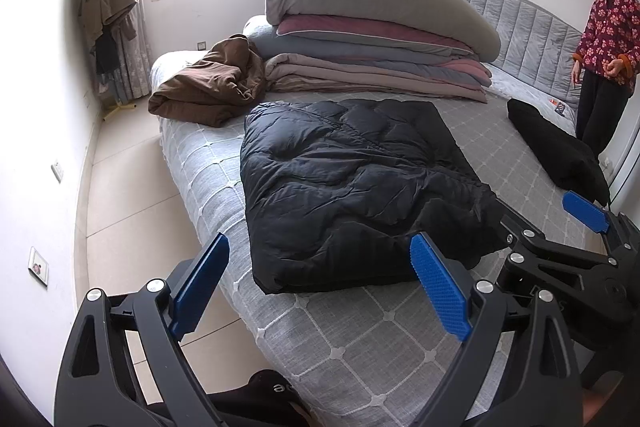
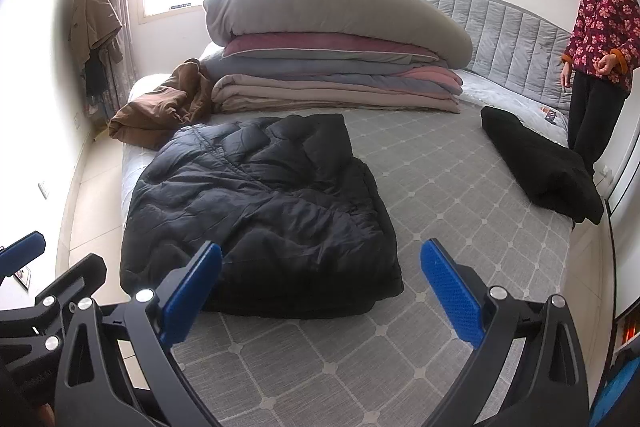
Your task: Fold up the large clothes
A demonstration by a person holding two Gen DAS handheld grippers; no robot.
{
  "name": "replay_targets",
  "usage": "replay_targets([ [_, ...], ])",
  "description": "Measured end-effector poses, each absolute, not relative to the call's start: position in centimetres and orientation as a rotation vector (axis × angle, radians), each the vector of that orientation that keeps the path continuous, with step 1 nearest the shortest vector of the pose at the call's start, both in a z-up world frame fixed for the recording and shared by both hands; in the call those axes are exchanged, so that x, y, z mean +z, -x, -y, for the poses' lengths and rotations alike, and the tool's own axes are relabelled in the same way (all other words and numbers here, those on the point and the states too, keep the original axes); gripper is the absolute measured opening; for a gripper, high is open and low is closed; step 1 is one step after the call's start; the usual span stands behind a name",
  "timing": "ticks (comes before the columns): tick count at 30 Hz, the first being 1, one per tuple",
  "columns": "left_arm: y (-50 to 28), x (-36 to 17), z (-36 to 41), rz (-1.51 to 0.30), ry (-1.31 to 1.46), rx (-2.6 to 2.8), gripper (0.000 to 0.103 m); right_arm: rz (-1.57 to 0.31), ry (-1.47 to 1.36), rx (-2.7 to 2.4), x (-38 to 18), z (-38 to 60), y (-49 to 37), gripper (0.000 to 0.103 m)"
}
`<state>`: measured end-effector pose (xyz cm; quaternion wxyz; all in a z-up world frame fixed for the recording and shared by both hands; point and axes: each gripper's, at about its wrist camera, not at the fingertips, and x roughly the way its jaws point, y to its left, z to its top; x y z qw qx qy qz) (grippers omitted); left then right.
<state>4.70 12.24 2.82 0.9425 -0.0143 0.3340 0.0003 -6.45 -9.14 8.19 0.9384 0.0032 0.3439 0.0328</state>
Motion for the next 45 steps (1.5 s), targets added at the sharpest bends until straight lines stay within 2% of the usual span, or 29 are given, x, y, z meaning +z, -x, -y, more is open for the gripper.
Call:
replay_targets([
  [30, -5.1, 2.8, -12.2, -0.706, 0.049, -0.019, 0.089, -0.699, -0.007, 0.072, 8.2, 9.1, 6.4, 0.096],
  [34, -4.8, 2.9, -12.1, -0.675, 0.045, -0.037, 0.096, -0.699, -0.009, 0.075, 8.2, 9.1, 6.3, 0.096],
  [45, -5.0, 2.4, -11.0, -0.7, -0.022, -0.002, 0.096, -0.696, -0.022, 0.079, 8.2, 9.6, 5.9, 0.096],
])
